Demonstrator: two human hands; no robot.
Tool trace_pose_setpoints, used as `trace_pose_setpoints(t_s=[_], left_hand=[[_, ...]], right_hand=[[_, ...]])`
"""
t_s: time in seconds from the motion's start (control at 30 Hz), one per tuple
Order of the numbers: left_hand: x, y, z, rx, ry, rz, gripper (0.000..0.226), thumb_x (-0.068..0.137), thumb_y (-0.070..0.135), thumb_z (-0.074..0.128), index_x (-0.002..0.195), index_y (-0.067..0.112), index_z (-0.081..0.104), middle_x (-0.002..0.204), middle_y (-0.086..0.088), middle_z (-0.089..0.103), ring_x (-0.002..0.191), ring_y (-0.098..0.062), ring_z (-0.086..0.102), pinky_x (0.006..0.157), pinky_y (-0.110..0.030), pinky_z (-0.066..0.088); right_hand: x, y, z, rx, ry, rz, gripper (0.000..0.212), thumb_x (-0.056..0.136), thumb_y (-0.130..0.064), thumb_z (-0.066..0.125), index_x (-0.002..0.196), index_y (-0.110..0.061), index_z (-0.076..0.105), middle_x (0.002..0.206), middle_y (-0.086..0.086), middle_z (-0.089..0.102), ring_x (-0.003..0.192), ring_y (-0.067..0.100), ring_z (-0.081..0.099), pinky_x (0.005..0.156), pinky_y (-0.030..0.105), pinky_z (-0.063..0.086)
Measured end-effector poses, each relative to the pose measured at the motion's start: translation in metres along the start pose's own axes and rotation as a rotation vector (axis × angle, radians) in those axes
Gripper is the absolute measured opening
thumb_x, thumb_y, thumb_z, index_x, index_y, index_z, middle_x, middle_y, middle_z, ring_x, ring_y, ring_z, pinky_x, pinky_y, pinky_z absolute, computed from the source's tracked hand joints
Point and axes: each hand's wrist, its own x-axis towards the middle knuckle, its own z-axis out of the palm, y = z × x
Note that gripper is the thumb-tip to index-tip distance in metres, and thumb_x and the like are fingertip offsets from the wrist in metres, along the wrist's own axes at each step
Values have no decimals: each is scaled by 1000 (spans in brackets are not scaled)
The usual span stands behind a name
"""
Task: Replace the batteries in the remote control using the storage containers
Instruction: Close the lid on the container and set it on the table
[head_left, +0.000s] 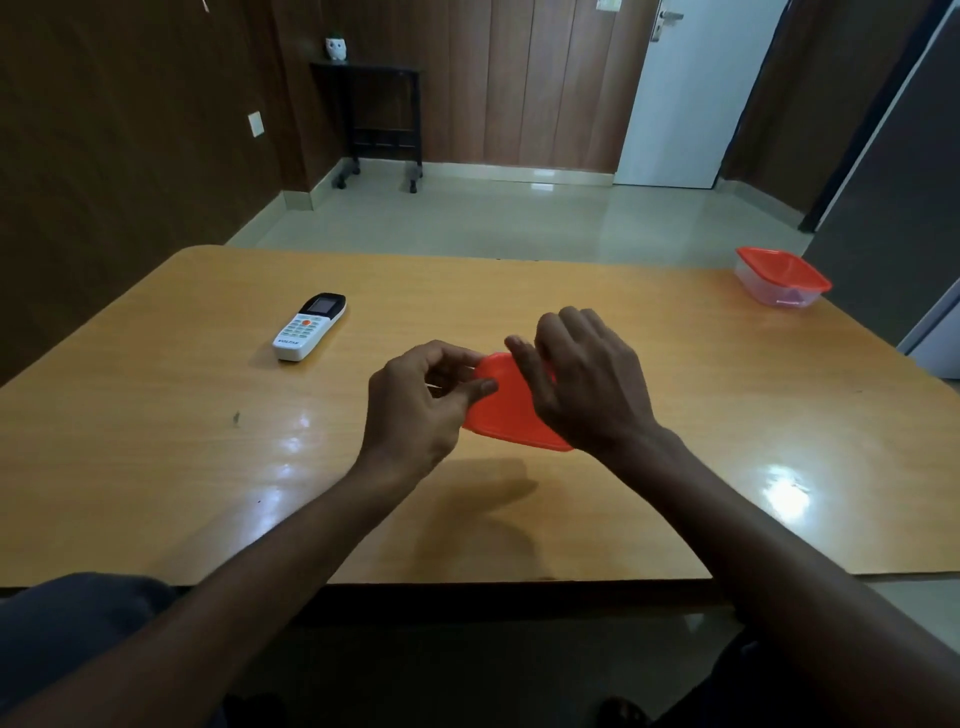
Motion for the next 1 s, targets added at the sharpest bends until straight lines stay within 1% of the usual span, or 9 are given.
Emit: trace_pose_setpoints(t_s=[0.17,0.23,0.33,0.47,0.57,0.67,0.83,0.93,1.0], left_hand=[[-12,4,0,-20,-15,94,32,81,23,82,112,18,76,100,11,72,90,0,68,80,-11,55],[-9,4,-4,-47,-32,19,33,80,25,83,111,20,76,100,12,73,90,2,69,79,-13,56],[-6,5,-9,-127,-32,-115,27,75,20,88,99,22,77,86,7,76,74,-2,72,67,-15,57],[-1,5,-16,-97,-15,-115,25,70,15,90,92,15,79,76,3,75,62,-3,69,59,-11,53],[-4,6,-18,-35,-59,-47,29,70,18,90,97,17,80,82,9,74,71,-3,70,65,-14,56],[-15,7,-14,-74,-35,-26,32,70,22,90,100,22,80,90,10,75,83,-3,71,75,-21,60],[-18,6,-11,-268,-46,-235,40,68,25,91,101,31,69,94,4,74,91,-12,72,81,-35,62],[-20,4,-9,-301,-76,-283,37,68,21,91,97,18,68,88,-6,74,86,-23,74,77,-44,65],[-18,6,-9,-276,-67,-264,33,69,18,91,93,14,69,86,-9,74,83,-27,74,72,-43,65]], right_hand=[[4,-4,8,46,-5,66,70,108,-50,20,69,-10,62,53,3,52,41,20,43,41,30,32],[10,-3,9,119,15,168,66,108,-45,24,53,-18,45,43,-5,38,34,14,35,41,26,25],[14,-7,15,199,-7,296,63,109,-39,31,47,-26,28,40,-12,28,33,5,28,45,22,18],[5,-17,15,215,63,255,53,109,-39,33,60,-21,40,51,-10,33,40,10,30,46,25,19],[3,-23,8,148,119,107,54,104,-53,31,76,-11,51,63,-5,39,45,13,31,41,20,15],[6,-23,7,183,111,52,57,106,-52,28,75,-10,52,60,-4,39,43,16,35,41,24,21],[14,-25,9,441,116,384,53,110,-30,40,59,-17,40,46,-7,34,40,7,33,47,20,26],[13,-25,10,502,122,535,58,110,-36,38,54,-21,35,46,-4,36,40,9,34,44,18,26],[11,-26,10,549,108,610,56,109,-43,36,60,-16,41,51,-3,41,46,8,37,48,27,33]])
